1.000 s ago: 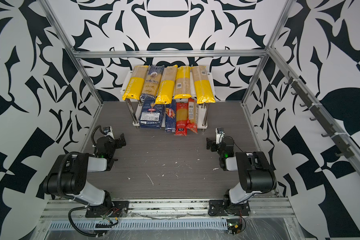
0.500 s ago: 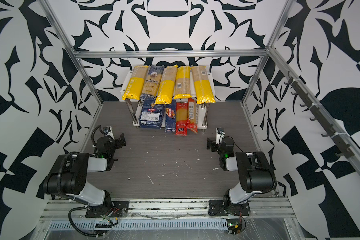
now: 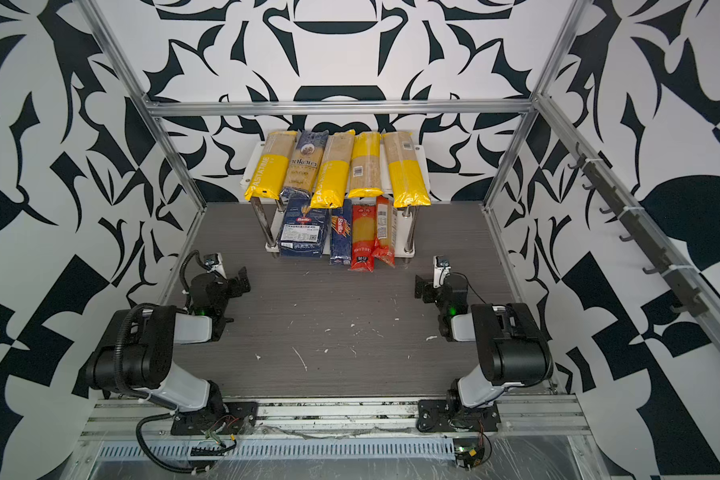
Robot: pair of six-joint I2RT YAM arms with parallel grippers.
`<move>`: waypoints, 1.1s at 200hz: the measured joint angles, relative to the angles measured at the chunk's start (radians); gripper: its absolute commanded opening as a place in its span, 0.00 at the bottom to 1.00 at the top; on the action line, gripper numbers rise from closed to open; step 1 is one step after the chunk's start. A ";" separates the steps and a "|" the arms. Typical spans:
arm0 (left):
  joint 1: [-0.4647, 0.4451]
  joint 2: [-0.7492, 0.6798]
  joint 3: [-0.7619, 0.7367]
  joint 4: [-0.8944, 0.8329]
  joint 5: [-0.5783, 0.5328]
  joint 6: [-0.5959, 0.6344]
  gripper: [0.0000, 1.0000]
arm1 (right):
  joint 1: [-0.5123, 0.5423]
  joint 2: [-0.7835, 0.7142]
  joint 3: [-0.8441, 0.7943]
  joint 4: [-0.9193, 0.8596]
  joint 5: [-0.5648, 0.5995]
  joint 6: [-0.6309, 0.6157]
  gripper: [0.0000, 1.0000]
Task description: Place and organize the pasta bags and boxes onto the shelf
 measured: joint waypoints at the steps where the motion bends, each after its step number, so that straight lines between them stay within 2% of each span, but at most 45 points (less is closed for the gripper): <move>1: 0.001 0.000 0.000 0.000 0.002 0.000 0.99 | 0.000 0.000 0.000 0.000 0.000 0.000 1.00; 220: 0.002 0.000 0.000 -0.003 0.022 -0.003 0.99 | 0.000 0.000 0.000 0.000 0.004 0.001 1.00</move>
